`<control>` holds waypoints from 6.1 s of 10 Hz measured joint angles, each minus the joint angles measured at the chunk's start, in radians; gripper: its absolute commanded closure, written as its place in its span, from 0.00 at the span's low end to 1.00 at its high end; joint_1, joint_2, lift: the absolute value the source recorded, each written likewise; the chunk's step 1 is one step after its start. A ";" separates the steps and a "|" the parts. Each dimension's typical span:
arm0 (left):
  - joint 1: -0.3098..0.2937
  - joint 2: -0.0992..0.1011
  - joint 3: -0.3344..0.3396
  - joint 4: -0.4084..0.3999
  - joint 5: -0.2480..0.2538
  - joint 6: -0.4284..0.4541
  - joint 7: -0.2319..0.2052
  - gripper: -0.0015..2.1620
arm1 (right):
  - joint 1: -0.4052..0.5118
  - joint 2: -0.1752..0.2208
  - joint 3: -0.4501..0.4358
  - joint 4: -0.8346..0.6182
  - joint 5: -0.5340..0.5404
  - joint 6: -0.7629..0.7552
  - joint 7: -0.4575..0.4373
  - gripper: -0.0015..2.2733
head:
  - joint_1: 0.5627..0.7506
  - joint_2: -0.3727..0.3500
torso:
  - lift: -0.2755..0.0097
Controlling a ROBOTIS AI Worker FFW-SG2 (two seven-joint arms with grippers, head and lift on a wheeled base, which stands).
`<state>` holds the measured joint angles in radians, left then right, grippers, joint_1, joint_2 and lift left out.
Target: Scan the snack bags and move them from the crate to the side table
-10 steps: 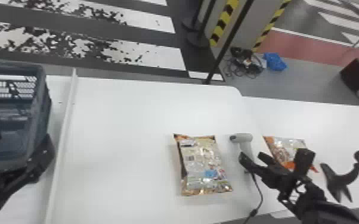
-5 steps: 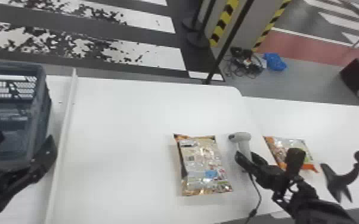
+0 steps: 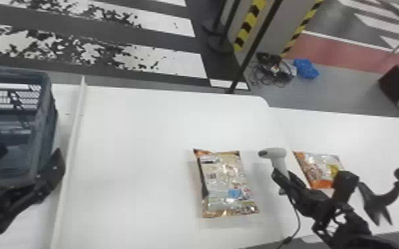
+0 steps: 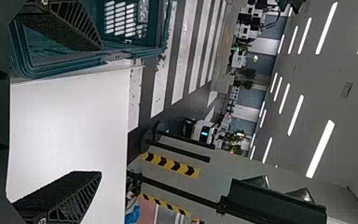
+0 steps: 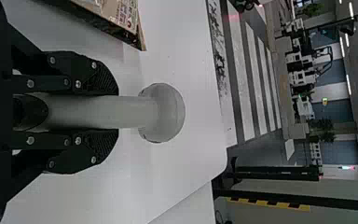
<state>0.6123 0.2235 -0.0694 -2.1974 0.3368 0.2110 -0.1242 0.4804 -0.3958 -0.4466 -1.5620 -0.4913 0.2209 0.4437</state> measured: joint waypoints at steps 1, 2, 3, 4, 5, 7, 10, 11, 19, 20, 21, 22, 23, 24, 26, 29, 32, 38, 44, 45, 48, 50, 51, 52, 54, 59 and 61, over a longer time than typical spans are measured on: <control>-0.007 0.005 -0.002 0.007 0.005 0.000 0.000 0.02 | 0.058 0.045 -0.047 -0.098 -0.024 0.064 -0.003 0.97 | 0.70 0.03 | 0.66; -0.012 0.007 0.000 0.016 0.011 0.000 0.002 0.02 | 0.108 0.088 -0.074 -0.189 -0.046 0.109 -0.003 0.97 | 0.70 0.03 | 0.66; -0.022 0.008 0.000 0.031 0.014 -0.002 0.002 0.02 | 0.160 0.131 -0.095 -0.282 -0.066 0.152 -0.002 0.97 | 0.70 0.03 | 0.66; -0.035 0.009 -0.003 0.043 0.017 -0.002 0.002 0.02 | 0.204 0.169 -0.105 -0.370 -0.078 0.191 -0.001 0.97 | 0.70 0.03 | 0.66; -0.045 0.011 -0.006 0.049 0.017 -0.001 0.007 0.02 | 0.240 0.203 -0.103 -0.458 -0.084 0.237 0.000 0.97 | 0.70 0.03 | 0.66; -0.065 0.013 -0.018 0.066 0.010 0.000 0.039 0.02 | 0.289 0.262 -0.074 -0.615 -0.086 0.337 0.000 0.97 | 0.70 0.10 | 0.66; -0.090 0.013 -0.045 0.095 -0.004 0.000 0.043 0.02 | 0.339 0.316 -0.010 -0.754 -0.070 0.428 -0.003 0.97 | 0.70 0.20 | 0.66; -0.093 0.013 -0.053 0.097 -0.015 0.000 0.053 0.02 | 0.347 0.319 0.010 -0.767 -0.061 0.439 -0.003 0.97 | 0.70 0.21 | 0.66; -0.060 0.011 -0.047 0.058 -0.035 -0.002 0.055 0.02 | 0.293 0.278 0.123 -0.629 0.057 0.327 -0.036 0.97 | 0.70 0.24 | 0.66; -0.055 0.010 -0.047 0.055 -0.037 -0.002 0.055 0.02 | 0.285 0.272 0.124 -0.607 0.058 0.314 -0.036 0.97 | 0.70 0.24 | 0.66; -0.049 0.010 -0.047 0.050 -0.039 -0.002 0.055 0.02 | 0.279 0.268 0.129 -0.586 0.060 0.300 -0.036 0.97 | 0.70 0.23 | 0.66; -0.044 0.009 -0.044 0.047 -0.039 -0.003 0.055 0.02 | 0.275 0.263 0.134 -0.570 0.062 0.289 -0.036 0.97 | 0.70 0.23 | 0.66; -0.041 0.008 -0.044 0.046 -0.039 -0.003 0.055 0.02 | 0.274 0.260 0.139 -0.560 0.063 0.281 -0.036 0.97 | 0.70 0.23 | 0.66; -0.040 0.007 -0.044 0.045 -0.039 -0.003 0.055 0.02 | 0.274 0.257 0.143 -0.555 0.063 0.278 -0.036 0.97 | 0.70 0.23 | 0.66; -0.036 0.005 -0.044 0.040 -0.039 -0.003 0.055 0.02 | 0.276 0.253 0.144 -0.559 0.058 0.276 -0.036 0.97 | 0.70 0.23 | 0.66; -0.036 0.005 -0.045 0.037 -0.039 -0.003 0.055 0.02 | 0.283 0.247 0.059 -0.644 -0.042 0.356 -0.023 0.97 | 0.70 0.21 | 0.66; -0.036 0.006 -0.045 0.036 -0.039 0.002 0.055 0.02 | 0.171 0.209 -0.064 -0.578 -0.085 0.445 -0.014 0.97 | 0.70 0.10 | 0.66; -0.026 0.001 -0.020 0.042 -0.039 0.015 0.055 0.02 | -0.045 0.006 -0.090 -0.099 -0.039 0.259 0.044 0.97 | 0.70 0.03 | 0.66; -0.064 -0.003 -0.045 0.059 -0.040 0.037 0.054 0.02 | -0.112 -0.073 -0.032 0.213 0.031 -0.046 0.105 0.96 | 0.70 0.03 | 0.66; -0.064 -0.003 -0.046 0.059 -0.040 0.037 0.054 0.02 | -0.118 -0.074 -0.018 0.233 0.032 -0.058 0.122 0.93 | 0.70 0.03 | 0.66; -0.063 -0.004 -0.047 0.059 -0.041 0.037 0.052 0.02 | -0.120 -0.069 0.029 0.262 0.034 -0.094 0.128 0.35 | 0.70 0.03 | 0.66; -0.062 -0.003 -0.048 0.056 -0.040 0.037 0.051 0.02 | -0.120 -0.070 0.026 0.264 0.029 -0.112 0.128 0.01 | 0.70 0.03 | 0.66; -0.062 -0.003 -0.050 0.054 -0.040 0.037 0.051 0.02 | -0.118 -0.071 0.014 0.254 0.021 -0.114 0.129 0.01 | 0.70 0.03 | 0.66; -0.061 -0.003 -0.051 0.051 -0.041 0.037 0.051 0.02 | -0.108 -0.072 -0.002 0.228 0.010 -0.108 0.130 0.01 | 0.70 0.03 | 0.66; -0.058 -0.003 -0.052 0.046 -0.041 0.037 0.051 0.02 | -0.061 -0.071 -0.064 0.085 -0.036 0.037 0.174 0.02 | 0.70 0.03 | 0.66; -0.054 -0.003 -0.056 0.048 -0.056 0.037 0.046 0.02 | -0.140 -0.152 -0.061 -0.070 -0.054 0.703 0.478 0.04 | 0.70 0.03 | 0.66; -0.051 -0.002 -0.056 0.047 -0.056 0.037 0.045 0.02 | -0.199 -0.187 0.029 -0.010 -0.015 0.732 0.545 0.04 | 0.70 0.03 | 0.66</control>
<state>0.5610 0.2215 -0.1258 -2.1506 0.2807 0.2478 -0.0795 0.2814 -0.5831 -0.4173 -1.5716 -0.5067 0.9526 0.9887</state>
